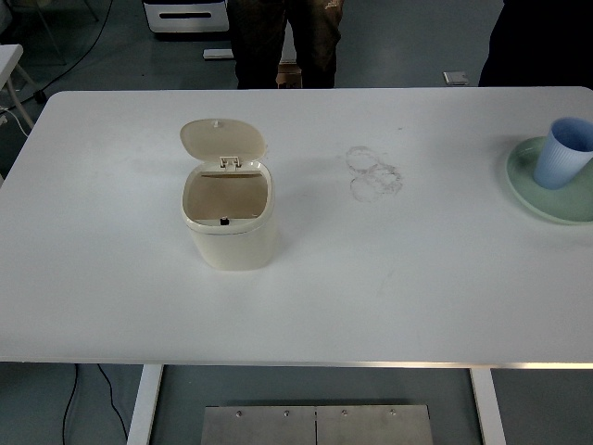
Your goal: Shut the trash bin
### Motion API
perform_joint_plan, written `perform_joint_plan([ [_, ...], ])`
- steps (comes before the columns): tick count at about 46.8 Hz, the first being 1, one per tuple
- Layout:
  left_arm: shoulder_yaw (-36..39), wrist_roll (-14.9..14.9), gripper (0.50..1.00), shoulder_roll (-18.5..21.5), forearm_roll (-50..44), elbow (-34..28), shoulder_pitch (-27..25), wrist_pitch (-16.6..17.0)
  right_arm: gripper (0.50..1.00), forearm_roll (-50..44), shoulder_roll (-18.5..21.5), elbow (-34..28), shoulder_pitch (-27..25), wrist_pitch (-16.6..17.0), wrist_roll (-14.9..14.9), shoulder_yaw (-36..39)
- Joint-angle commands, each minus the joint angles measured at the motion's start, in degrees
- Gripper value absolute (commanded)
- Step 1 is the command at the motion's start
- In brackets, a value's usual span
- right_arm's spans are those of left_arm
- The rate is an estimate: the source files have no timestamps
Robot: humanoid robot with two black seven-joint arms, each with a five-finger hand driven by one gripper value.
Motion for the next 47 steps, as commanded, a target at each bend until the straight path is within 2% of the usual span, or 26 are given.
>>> perform_joint_plan([
  [1,0.11,-0.20,1.000,0.02,-0.09,-0.01,0.01,-0.58,0.991,0.00,0.00,0.00,-0.06,0.00,-0.01,0.00],
  [7,0.11,-0.29,1.000,0.11,-0.26,-0.01,-0.87,-2.16,0.991,0.00,0.00,0.00,0.03,0.00,0.07,0.00],
  [14,0.11,-0.64,1.000,0.63,-0.97,-0.01,-2.97,-7.79,0.991,0.00,0.00,0.00,0.03,0.00,-0.01,0.00],
  [20,0.02,-0.73,1.000,0.99,-1.14,-0.01,-7.63,-11.13,0.991,0.00,0.00,0.00,0.03,0.00,-0.01,0.00],
  [27,-0.24,-0.64,1.000,1.07,-3.51,-0.01,-11.94,-17.98,0.991,0.00,0.00,0.00,0.03,0.00,-0.01,0.00],
  [33,-0.24,-0.64,1.000,1.07,-7.64,-0.01,-12.47,-22.11,0.991,0.00,0.00,0.00,0.03,0.00,-0.01,0.00],
  [41,-0.24,-0.73,1.000,0.90,-11.24,-0.01,-12.73,-25.89,0.991,0.00,0.00,0.00,0.03,0.00,-0.01,0.00],
  [47,-0.42,-0.64,1.000,0.81,-17.74,-0.01,-12.82,-28.97,0.991,0.00,0.00,0.00,0.03,0.00,-0.01,0.00],
])
